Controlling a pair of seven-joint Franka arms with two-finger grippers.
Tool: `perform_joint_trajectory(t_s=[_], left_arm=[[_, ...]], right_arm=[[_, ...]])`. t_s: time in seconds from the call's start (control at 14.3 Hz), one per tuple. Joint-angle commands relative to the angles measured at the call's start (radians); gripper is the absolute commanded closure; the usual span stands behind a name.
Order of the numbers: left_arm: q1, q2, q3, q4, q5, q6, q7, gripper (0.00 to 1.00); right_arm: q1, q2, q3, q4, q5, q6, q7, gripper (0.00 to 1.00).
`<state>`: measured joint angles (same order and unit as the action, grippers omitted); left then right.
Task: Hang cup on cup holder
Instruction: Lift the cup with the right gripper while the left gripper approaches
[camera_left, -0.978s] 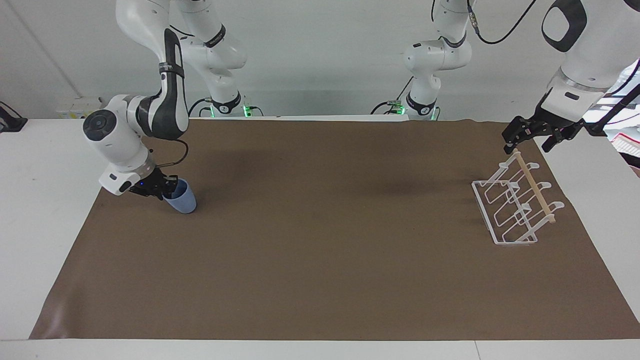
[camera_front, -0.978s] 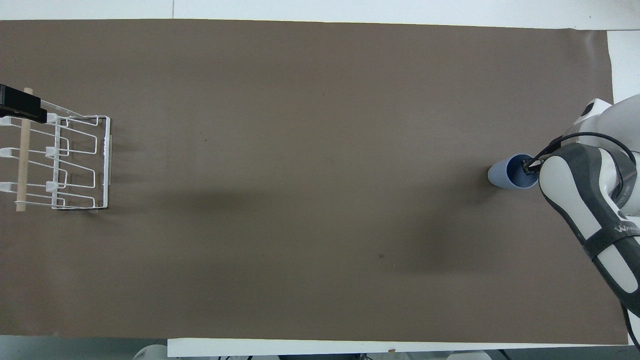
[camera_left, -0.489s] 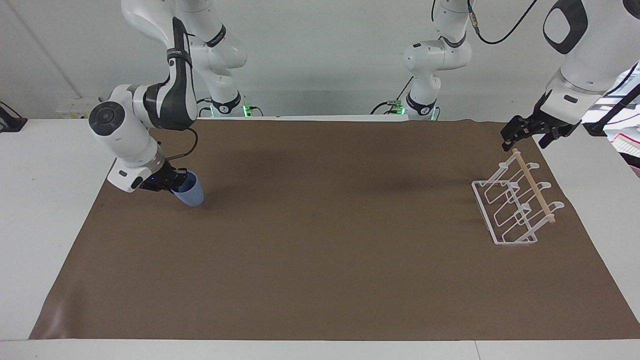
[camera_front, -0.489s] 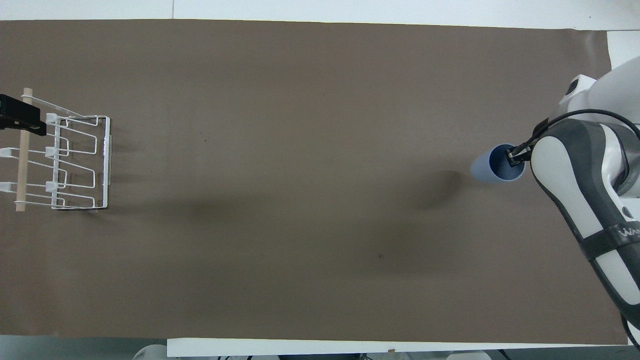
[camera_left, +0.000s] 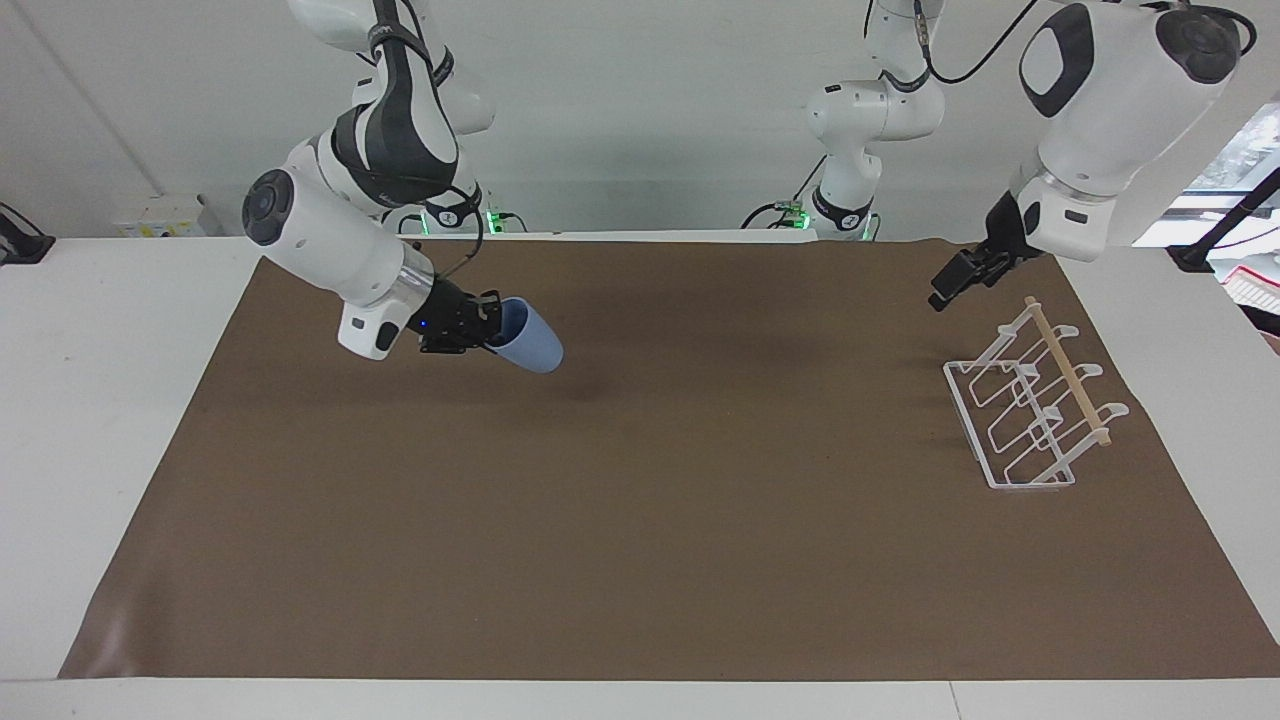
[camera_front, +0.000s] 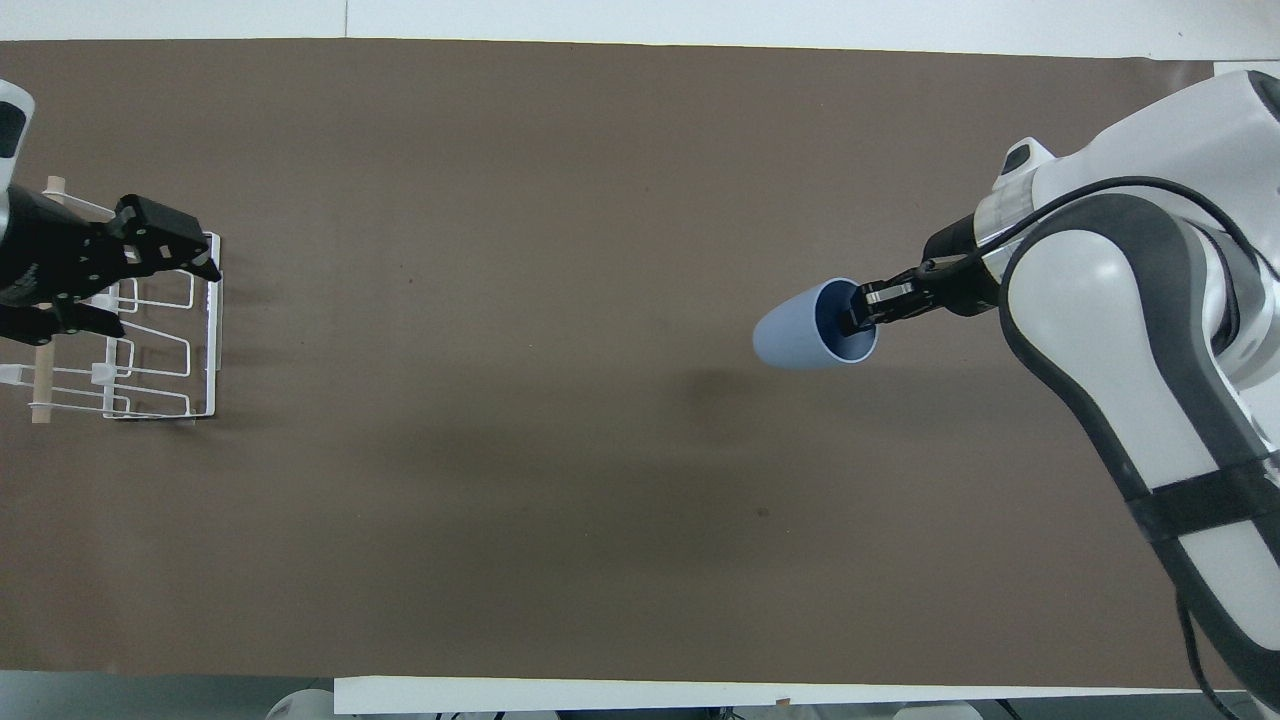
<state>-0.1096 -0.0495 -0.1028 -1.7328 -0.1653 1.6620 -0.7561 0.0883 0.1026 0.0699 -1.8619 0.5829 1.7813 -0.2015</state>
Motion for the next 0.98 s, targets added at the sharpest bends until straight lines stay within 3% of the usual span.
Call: perform_joint_trajectory(t_s=[0.0,0.21,0.35,0.63,0.91], left_arm=[[-0.067,-0.027,0.011,-0.042,-0.100,0.083,-0.329,0.00],[-0.177,-0.024,0.009,-0.039,-0.146,0.153,-0.622,0.00],[-0.188,-0.023,0.011,-0.037,-0.261,0.194,-0.744,0.00],[-0.193,-0.021,0.012,-0.015,-0.443,0.151,-0.951,0.00],[-0.225,-0.030,0.000,-0.030,-0.494,0.142,-1.123,0.00]], right_arm=[[0.039,-0.017,0.001,-0.034,0.156,-0.004,0.059,1.00],[0.070,-0.040,0.001,-0.086,0.346,0.007,0.057,1.00],[0.109,-0.043,0.001,-0.089,0.415,0.021,0.067,1.00],[0.201,-0.057,0.001,-0.137,0.581,0.182,0.090,1.00],[0.306,-0.053,0.001,-0.140,0.707,0.343,0.116,1.00]])
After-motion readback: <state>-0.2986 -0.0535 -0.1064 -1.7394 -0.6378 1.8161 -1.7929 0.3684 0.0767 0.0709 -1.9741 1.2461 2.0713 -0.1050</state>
